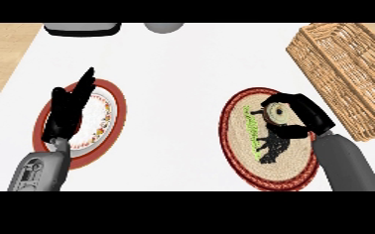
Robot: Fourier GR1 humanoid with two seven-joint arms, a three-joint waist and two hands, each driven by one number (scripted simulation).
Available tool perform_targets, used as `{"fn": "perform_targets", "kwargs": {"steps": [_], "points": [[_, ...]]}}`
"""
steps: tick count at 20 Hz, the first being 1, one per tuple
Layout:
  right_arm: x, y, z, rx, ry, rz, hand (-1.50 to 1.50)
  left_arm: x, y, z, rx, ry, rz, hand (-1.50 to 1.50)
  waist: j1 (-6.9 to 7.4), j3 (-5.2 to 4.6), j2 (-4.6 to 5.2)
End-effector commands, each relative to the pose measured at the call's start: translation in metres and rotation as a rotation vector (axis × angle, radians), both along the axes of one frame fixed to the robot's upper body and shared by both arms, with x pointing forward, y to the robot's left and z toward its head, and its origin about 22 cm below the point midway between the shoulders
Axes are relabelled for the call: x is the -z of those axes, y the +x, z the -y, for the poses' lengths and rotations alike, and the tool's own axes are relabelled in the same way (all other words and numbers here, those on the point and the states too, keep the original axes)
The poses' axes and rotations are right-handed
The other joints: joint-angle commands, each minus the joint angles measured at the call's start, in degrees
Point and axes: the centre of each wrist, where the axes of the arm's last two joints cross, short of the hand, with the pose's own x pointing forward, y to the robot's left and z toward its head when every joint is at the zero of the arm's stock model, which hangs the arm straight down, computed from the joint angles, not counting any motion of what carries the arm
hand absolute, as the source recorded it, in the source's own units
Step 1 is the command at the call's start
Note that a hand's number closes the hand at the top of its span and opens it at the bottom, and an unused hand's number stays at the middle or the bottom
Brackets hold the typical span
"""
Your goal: Pick the cupcake from the placemat and place it in the basket
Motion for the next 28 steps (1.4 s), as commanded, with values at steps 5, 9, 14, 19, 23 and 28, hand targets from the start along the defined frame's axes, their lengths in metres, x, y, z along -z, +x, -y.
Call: {"fn": "perform_targets", "kwargs": {"steps": [5,9,14,19,23,28], "points": [[0.004,0.002,-0.003,-0.024,-0.102,0.133,1.5,-0.003,0.002,-0.009,-0.002,0.002,-0.002,0.0,-0.1,-0.01,-0.04],[-0.009,0.011,-0.054,-0.003,-0.474,0.065,1.5,-0.012,0.009,-0.005,-0.005,0.01,-0.008,0.0,-0.27,-0.21,-0.38],[-0.012,0.0,-0.104,0.01,-0.696,0.057,1.5,-0.001,-0.002,-0.012,-0.005,0.001,-0.005,0.0,-0.52,-0.13,-0.45],[-0.054,-0.018,-0.132,0.008,-0.672,0.149,1.5,0.01,-0.006,-0.011,-0.001,0.005,-0.006,0.0,-0.66,-0.05,-0.23],[-0.083,-0.02,-0.125,0.05,-0.37,0.089,1.5,-0.001,0.006,0.005,-0.027,0.0,0.003,0.0,-1.67,-0.05,-0.42],[-0.141,-0.033,-0.135,0.079,-0.066,0.156,1.5,0.002,0.001,-0.004,-0.032,0.011,-0.021,0.0,-2.04,-0.05,-0.62]]}}
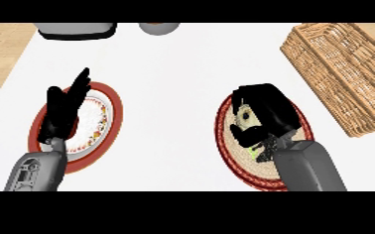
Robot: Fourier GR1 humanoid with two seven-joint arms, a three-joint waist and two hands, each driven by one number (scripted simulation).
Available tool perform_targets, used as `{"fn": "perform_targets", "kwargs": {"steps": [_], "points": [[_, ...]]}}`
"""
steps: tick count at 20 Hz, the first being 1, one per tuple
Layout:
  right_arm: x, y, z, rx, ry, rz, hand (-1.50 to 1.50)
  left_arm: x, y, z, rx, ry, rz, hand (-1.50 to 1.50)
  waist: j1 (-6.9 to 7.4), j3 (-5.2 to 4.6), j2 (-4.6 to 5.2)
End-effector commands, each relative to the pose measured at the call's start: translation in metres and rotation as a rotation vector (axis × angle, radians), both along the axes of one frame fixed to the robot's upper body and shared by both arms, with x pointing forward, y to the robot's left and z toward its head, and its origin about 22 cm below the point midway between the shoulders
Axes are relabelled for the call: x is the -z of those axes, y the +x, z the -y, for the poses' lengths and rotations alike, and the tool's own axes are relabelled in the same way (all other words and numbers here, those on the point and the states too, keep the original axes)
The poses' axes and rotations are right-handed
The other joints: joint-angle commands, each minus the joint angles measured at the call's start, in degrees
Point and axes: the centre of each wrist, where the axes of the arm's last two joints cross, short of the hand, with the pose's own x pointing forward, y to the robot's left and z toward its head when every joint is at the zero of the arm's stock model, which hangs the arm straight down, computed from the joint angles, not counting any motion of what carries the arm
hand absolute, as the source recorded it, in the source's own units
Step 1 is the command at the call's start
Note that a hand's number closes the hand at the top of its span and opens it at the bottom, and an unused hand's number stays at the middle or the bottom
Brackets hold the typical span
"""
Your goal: Pick the cupcake from the placemat and place it in the basket
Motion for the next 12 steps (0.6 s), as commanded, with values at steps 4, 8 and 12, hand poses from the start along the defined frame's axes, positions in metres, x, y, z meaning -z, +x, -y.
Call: {"fn": "perform_targets", "kwargs": {"steps": [4,8,12], "points": [[-0.095,-0.028,0.006,0.049,0.351,0.12,1.5,0.0,0.002,-0.001,-0.002,-0.015,0.01,0.0,-0.34,-0.03,-0.09],[-0.147,-0.041,0.021,0.114,0.399,0.189,1.5,0.009,0.012,0.01,0.008,-0.002,0.003,0.0,-0.01,-0.03,0.31],[-0.194,-0.05,0.037,0.174,0.426,0.214,1.5,-0.006,0.008,0.008,0.015,0.004,0.015,0.0,0.7,0.01,0.23]]}}
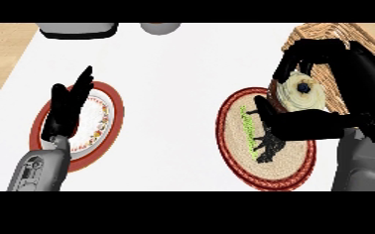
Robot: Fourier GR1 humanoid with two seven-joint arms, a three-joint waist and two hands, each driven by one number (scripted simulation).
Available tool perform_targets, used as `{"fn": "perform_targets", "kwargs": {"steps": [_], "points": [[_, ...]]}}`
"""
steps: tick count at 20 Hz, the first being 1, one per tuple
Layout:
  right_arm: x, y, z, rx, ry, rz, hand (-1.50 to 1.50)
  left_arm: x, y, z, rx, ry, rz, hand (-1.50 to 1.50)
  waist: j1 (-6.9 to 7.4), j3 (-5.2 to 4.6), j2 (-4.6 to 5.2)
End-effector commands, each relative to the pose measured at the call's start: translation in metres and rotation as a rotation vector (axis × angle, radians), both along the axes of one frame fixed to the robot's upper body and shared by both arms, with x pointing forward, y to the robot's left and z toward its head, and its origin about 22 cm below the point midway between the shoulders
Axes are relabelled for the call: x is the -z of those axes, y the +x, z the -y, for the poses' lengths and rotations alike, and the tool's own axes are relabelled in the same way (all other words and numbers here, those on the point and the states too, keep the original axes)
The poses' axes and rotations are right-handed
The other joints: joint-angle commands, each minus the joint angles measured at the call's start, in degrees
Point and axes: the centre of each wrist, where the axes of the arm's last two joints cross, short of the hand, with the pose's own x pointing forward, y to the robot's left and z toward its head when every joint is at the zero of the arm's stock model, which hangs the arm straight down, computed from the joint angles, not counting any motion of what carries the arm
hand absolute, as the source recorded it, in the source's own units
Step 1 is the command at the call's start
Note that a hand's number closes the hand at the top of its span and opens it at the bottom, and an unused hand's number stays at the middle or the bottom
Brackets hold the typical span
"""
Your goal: Pick the cupcake from the placemat and place it in the basket
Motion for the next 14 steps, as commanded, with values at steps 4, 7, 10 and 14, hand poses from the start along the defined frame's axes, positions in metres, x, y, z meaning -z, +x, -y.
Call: {"fn": "perform_targets", "kwargs": {"steps": [4,7,10,14], "points": [[-0.081,0.008,0.016,0.084,0.082,0.015,1.5,-0.003,0.003,-0.006,0.008,-0.007,-0.001,0.0,0.77,0.01,0.3],[-0.104,0.018,0.031,0.148,0.086,0.047,1.5,-0.005,-0.001,0.001,0.021,-0.004,0.001,0.0,0.95,0.03,0.33],[-0.126,0.025,0.044,0.218,-0.002,0.042,1.5,-0.007,0.007,0.005,0.031,0.002,0.014,0.0,0.87,0.01,0.4],[-0.134,0.031,0.06,0.355,-0.269,0.024,1.5,-0.005,0.002,0.0,0.031,0.002,0.017,0.0,1.05,-0.01,0.58]]}}
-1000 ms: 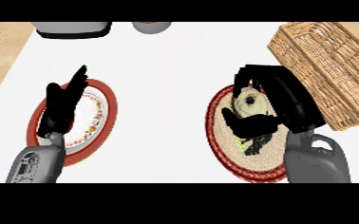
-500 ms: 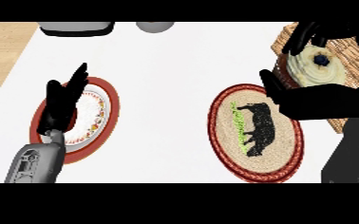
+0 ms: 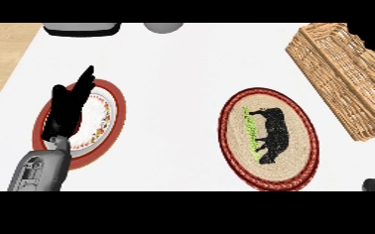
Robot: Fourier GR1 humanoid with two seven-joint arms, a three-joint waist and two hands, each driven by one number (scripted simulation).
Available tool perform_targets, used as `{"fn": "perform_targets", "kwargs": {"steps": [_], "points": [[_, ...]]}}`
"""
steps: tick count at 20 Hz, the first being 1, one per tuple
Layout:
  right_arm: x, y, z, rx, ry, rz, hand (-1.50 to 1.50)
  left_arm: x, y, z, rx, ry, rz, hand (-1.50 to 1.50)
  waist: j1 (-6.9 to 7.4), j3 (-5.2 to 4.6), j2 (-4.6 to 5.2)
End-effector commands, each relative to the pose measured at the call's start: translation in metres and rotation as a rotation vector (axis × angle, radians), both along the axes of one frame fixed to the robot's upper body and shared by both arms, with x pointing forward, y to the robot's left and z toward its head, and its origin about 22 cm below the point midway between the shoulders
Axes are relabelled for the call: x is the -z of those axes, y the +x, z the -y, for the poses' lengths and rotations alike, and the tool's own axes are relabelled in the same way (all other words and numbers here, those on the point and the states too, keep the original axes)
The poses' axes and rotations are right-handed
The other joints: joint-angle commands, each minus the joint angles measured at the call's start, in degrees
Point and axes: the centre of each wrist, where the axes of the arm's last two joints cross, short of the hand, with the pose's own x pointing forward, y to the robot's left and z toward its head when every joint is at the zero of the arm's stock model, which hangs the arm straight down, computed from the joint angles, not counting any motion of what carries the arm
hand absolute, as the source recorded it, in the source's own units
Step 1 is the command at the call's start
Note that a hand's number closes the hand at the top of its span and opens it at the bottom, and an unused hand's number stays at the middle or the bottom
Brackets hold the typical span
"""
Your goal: Pick the cupcake from the placemat and place it in the basket
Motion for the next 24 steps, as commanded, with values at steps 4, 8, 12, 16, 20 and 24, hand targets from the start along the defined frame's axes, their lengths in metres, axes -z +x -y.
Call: {"fn": "perform_targets", "kwargs": {"steps": [4,8,12,16,20,24], "points": [[0.001,0.032,0.035,0.194,-0.292,-0.089,1.5,0.015,-0.012,0.004,-0.001,0.01,0.006,0.0,0.87,0.03,0.42],[0.002,0.059,0.075,0.26,-0.305,-0.111,1.5,0.01,0.008,0.017,0.025,-0.008,-0.005,0.0,0.8,0.04,0.64],[0.01,0.067,0.122,0.289,-0.326,-0.12,1.5,-0.005,0.006,-0.001,0.0,0.001,-0.001,0.0,0.78,0.07,0.29],[0.031,0.069,0.172,0.234,-0.331,-0.126,1.5,0.0,0.001,0.001,0.006,-0.023,-0.005,0.0,0.79,0.1,0.29],[0.056,0.081,0.192,0.169,-0.291,-0.144,1.5,0.005,0.002,0.026,0.002,0.011,-0.004,0.0,0.77,0.1,0.4],[0.091,0.097,0.198,0.162,-0.306,-0.149,1.5,-0.003,0.005,0.011,0.036,-0.014,0.006,0.0,1.28,0.1,0.47]]}}
